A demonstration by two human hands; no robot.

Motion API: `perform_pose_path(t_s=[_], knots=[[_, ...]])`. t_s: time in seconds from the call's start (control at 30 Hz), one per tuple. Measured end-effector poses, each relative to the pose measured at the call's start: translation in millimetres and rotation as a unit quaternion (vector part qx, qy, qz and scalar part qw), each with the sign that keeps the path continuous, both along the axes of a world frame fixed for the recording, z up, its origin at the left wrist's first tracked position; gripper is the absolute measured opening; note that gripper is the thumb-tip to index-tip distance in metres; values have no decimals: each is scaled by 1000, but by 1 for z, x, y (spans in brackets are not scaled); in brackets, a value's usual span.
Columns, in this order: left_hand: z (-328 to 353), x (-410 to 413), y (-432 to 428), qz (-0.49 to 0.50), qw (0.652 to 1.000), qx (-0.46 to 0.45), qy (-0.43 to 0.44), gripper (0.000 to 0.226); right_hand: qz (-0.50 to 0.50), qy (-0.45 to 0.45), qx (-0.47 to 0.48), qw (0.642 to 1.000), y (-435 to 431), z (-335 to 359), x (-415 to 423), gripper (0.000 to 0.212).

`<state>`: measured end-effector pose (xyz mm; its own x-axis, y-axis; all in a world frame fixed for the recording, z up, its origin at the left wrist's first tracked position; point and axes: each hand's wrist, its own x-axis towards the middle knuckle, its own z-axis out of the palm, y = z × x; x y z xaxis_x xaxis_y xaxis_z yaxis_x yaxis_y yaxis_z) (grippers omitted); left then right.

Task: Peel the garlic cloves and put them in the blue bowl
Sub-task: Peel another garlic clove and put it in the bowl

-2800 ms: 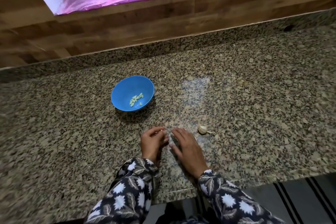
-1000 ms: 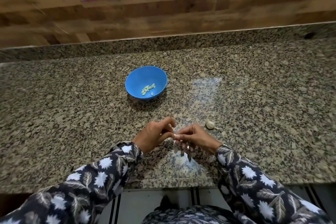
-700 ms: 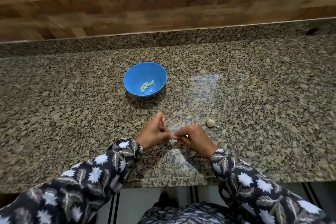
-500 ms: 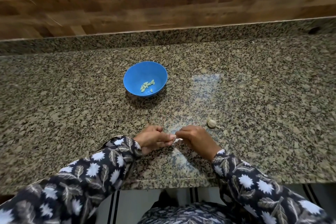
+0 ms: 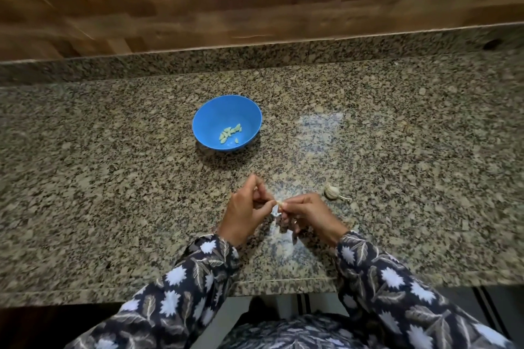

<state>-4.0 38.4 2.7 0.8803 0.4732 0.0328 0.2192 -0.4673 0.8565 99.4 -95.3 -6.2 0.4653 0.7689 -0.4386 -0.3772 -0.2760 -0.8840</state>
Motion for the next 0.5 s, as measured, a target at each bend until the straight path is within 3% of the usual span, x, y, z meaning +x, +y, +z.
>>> perform_pose_path(t_s=[0.13, 0.27, 0.5], knots=[[-1, 0, -5, -17, 999, 18, 24, 37, 36, -146, -7, 989, -4, 1, 1, 15], [-3, 0, -6, -55, 996, 64, 42, 28, 87, -308, -55, 946, -5, 1, 5, 14], [-4, 0, -5, -31, 997, 54, 43, 22, 107, -376, -78, 917, -8, 1, 1, 16]])
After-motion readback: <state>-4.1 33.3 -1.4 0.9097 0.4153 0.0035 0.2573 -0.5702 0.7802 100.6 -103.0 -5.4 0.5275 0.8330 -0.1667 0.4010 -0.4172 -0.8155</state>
